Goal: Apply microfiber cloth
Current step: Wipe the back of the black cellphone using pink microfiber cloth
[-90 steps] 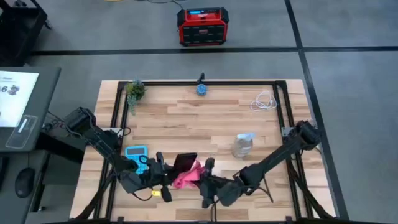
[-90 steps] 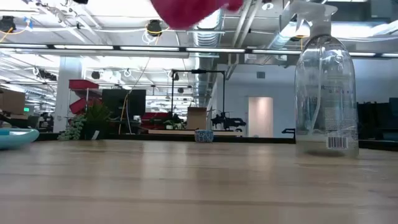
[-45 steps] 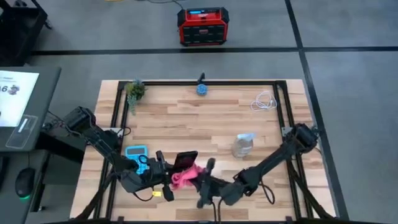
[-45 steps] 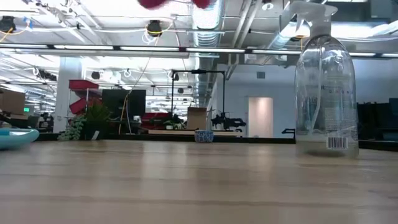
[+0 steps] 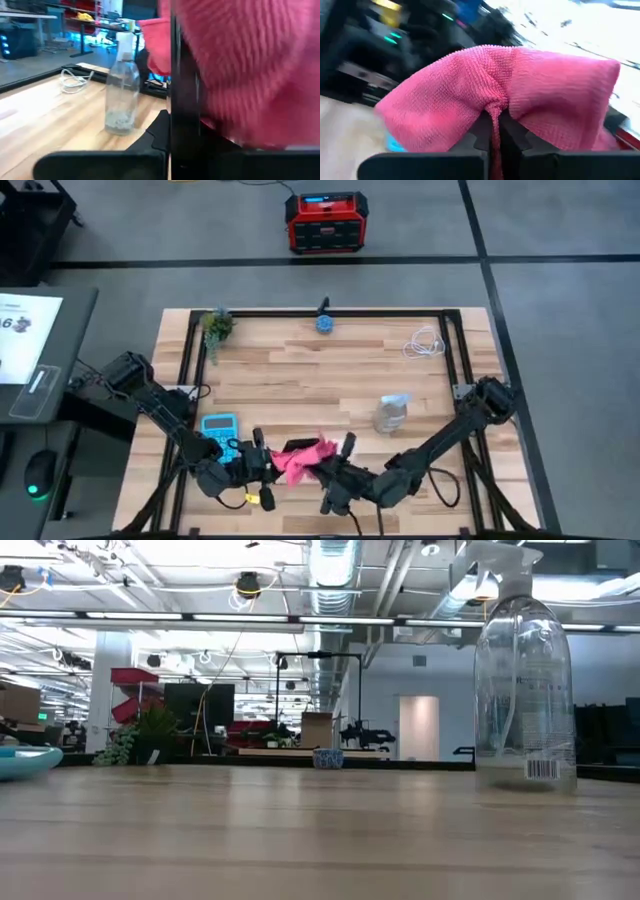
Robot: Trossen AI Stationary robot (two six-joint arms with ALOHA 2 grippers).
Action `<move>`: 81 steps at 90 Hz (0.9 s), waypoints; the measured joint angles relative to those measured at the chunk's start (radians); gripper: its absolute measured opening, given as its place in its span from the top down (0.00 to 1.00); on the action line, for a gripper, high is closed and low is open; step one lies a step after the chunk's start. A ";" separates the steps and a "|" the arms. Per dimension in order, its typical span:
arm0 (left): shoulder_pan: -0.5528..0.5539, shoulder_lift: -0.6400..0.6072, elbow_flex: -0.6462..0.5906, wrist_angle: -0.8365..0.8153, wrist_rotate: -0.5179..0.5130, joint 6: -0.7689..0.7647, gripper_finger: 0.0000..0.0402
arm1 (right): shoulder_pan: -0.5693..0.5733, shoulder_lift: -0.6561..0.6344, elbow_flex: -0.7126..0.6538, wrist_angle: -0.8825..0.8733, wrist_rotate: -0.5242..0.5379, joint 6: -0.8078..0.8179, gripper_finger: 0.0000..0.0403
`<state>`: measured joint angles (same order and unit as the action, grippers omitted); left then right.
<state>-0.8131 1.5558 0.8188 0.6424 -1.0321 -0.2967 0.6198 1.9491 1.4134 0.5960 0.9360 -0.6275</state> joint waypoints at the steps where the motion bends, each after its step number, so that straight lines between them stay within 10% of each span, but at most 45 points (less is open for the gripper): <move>1: 0.000 0.000 0.000 0.000 0.000 0.000 0.98 | -0.002 0.000 0.000 -0.016 -0.010 0.015 1.00; 20: 0.004 0.002 -0.001 0.002 -0.012 0.000 0.98 | -0.029 0.002 0.000 -0.141 -0.090 0.166 1.00; 38: 0.007 0.000 -0.001 0.005 -0.016 -0.009 0.98 | -0.021 0.001 -0.001 0.111 0.116 0.008 1.00; 63: 0.003 0.001 -0.001 -0.006 0.005 0.011 0.98 | -0.035 0.002 0.000 -0.186 -0.124 0.205 1.00; 81: 0.003 -0.001 -0.001 0.001 -0.022 0.005 0.98 | -0.025 0.004 -0.001 -0.020 0.063 0.044 1.00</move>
<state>-0.8104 1.5549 0.8181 0.6439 -1.0542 -0.2918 0.5945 1.9533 1.4121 0.5760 0.9990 -0.5840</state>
